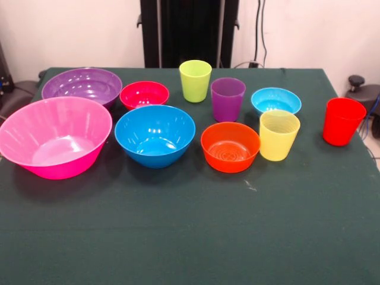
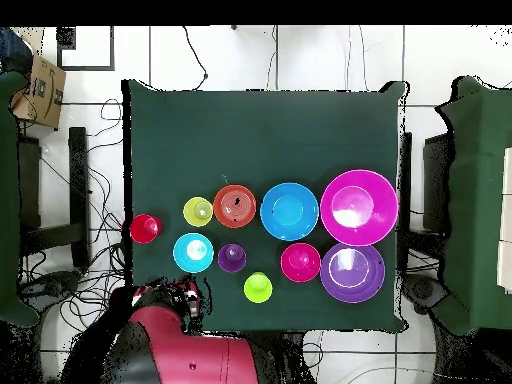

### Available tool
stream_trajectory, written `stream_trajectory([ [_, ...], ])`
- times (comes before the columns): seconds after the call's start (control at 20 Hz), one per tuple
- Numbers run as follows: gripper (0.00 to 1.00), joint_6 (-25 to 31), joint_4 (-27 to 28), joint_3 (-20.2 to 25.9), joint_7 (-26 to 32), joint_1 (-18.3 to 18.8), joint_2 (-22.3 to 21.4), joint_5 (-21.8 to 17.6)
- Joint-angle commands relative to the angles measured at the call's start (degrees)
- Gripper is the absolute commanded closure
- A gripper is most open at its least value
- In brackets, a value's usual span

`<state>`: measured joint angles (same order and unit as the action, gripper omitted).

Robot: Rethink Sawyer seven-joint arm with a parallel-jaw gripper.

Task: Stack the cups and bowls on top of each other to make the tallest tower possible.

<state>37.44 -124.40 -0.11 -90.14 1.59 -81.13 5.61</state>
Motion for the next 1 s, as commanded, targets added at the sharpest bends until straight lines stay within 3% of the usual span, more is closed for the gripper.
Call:
stream_trajectory([
  [0.05,0.0,26.38,6.78,0.96,-9.65,-0.3,3.6,-6.44],
  [0.4,0.0,25.79,5.72,0.62,-10.73,-0.96,3.28,-7.36],
  [0.75,0.0,7.31,0.03,2.03,-12.26,-0.86,13.24,-6.64],
  [1.0,0.0,-1.71,-1.21,2.69,-12.14,-0.38,19.53,-6.0],
])
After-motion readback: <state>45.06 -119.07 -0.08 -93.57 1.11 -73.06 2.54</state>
